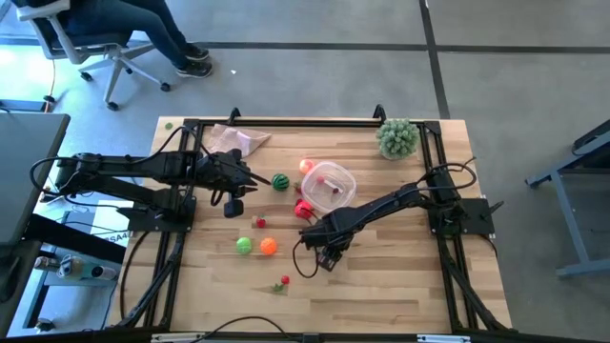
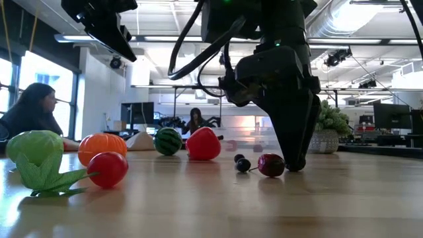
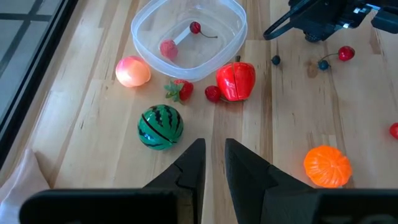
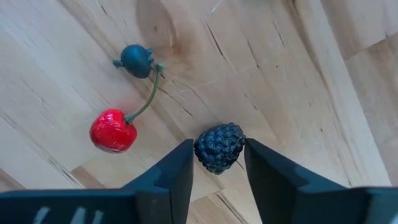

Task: Pick and placing Produce into tupperware
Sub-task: Put the blackberry into the transparent bin

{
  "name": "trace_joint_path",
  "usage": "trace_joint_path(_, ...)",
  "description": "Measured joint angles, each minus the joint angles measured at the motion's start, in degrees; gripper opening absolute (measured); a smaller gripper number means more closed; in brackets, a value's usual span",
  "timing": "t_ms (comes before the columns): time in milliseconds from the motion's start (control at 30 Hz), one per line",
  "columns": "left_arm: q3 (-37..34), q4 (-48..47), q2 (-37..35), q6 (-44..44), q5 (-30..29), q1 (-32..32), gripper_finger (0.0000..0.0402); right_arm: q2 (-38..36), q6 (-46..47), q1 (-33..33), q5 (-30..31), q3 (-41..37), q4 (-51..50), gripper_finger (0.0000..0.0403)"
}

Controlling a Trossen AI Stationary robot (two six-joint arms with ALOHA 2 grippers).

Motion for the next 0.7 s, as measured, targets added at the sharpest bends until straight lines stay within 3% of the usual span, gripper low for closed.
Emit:
trace_joint_path(267,0.0,0.0,0.0,0.0,0.0,0.0,0.0051,0.0,0.0,0.0,0.0,0.0,0.0,0.0105)
trace_joint_path(700,0.0,0.0,0.0,0.0,0.0,0.0,0.0051,0.0,-2.1,0.0,1.5,3.9,-3.0,0.0103)
